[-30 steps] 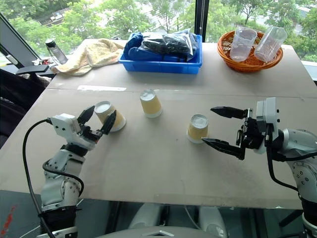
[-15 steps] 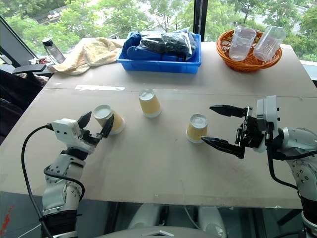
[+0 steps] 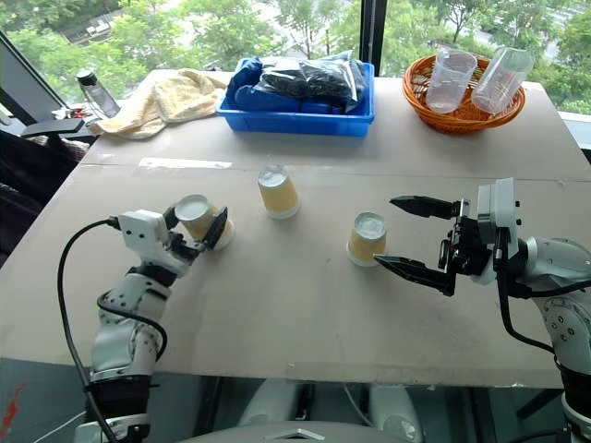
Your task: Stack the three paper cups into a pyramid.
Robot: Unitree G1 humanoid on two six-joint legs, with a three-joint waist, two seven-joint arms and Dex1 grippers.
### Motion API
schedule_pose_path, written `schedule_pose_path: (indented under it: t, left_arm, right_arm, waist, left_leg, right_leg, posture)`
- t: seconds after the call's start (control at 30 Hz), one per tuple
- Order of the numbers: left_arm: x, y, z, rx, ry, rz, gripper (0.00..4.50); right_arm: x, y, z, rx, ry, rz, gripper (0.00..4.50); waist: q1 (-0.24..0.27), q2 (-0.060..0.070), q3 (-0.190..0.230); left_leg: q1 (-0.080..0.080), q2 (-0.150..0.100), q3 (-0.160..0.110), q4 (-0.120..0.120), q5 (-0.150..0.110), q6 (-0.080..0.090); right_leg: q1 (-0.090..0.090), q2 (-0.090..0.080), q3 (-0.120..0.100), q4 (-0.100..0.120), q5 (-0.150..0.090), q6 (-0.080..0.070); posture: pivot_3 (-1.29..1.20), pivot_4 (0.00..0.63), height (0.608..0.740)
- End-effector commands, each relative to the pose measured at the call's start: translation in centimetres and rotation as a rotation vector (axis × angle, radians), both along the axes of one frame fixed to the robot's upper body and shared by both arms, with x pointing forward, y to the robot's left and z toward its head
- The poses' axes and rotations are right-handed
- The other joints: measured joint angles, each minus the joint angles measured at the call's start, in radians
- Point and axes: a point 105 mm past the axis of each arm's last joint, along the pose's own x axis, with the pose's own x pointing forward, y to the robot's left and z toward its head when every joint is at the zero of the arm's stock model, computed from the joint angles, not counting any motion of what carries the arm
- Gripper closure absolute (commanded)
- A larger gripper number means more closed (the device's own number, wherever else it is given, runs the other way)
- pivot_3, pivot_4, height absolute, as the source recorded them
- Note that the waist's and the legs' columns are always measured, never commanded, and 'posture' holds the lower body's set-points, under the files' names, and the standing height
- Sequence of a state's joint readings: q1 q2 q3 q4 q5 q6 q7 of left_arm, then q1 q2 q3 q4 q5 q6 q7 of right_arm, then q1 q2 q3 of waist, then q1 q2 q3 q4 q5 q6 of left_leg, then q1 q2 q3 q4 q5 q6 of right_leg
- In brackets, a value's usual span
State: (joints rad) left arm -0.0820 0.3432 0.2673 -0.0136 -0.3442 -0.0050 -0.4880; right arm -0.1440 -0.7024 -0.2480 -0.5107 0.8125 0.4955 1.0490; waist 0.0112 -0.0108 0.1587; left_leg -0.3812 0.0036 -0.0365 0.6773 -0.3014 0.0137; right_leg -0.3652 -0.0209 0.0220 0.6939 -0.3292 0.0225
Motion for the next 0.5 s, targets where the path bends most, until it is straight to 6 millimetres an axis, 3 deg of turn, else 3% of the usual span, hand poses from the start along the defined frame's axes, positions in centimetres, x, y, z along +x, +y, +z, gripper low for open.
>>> schedule_pose_path:
  t: [0.03,0.1,0.13,0.23,0.27,0.5]
  left_arm:
    - [0.0,0.5,0.7,0.023,-0.025,-0.001,0.00]
    - [0.0,0.5,0.6,0.022,-0.024,-0.006,0.00]
    - [-0.1,0.5,0.7,0.016,-0.025,-0.007,0.26]
    - [-0.2,0.4,0.7,0.026,-0.025,-0.015,1.27]
    - [-0.2,0.4,0.7,0.025,-0.026,-0.018,1.80]
    - [-0.3,-0.7,1.4,0.020,-0.035,-0.089,1.87]
  right_arm:
    - [-0.6,0.1,1.3,0.024,-0.068,0.012,0.06]
    - [-0.7,0.2,1.3,0.032,-0.067,0.015,0.06]
    - [-0.7,0.2,1.3,0.033,-0.066,0.015,0.02]
    - [-0.7,0.2,1.3,0.034,-0.064,0.012,0.00]
    - [-0.7,0.2,1.3,0.033,-0.063,0.011,0.00]
    - [-0.8,0.1,1.1,0.030,-0.057,-0.002,0.00]
  waist:
    - [0.000,0.000,0.000]
    - [0.000,0.000,0.000]
    - [0.000,0.000,0.000]
    - [0.000,0.000,0.000]
    - [0.000,0.000,0.000]
    - [0.000,0.000,0.000]
  left_leg:
    - [0.000,0.000,0.000,0.000,0.000,0.000]
    - [0.000,0.000,0.000,0.000,0.000,0.000]
    - [0.000,0.000,0.000,0.000,0.000,0.000]
    - [0.000,0.000,0.000,0.000,0.000,0.000]
    - [0.000,0.000,0.000,0.000,0.000,0.000]
    - [0.000,0.000,0.000,0.000,0.000,0.000]
  right_leg:
    - [0.000,0.000,0.000,0.000,0.000,0.000]
    - [0.000,0.000,0.000,0.000,0.000,0.000]
    - [0.000,0.000,0.000,0.000,0.000,0.000]
    - [0.000,0.000,0.000,0.000,0.000,0.000]
    - [0.000,0.000,0.000,0.000,0.000,0.000]
    - [0.000,0.000,0.000,0.000,0.000,0.000]
  posture:
    - [0.00,0.150,0.740]
    - [0.00,0.150,0.740]
    - [0.00,0.150,0.740]
    - [0.00,0.150,0.740]
    - [0.00,0.150,0.740]
    - [0.00,0.150,0.740]
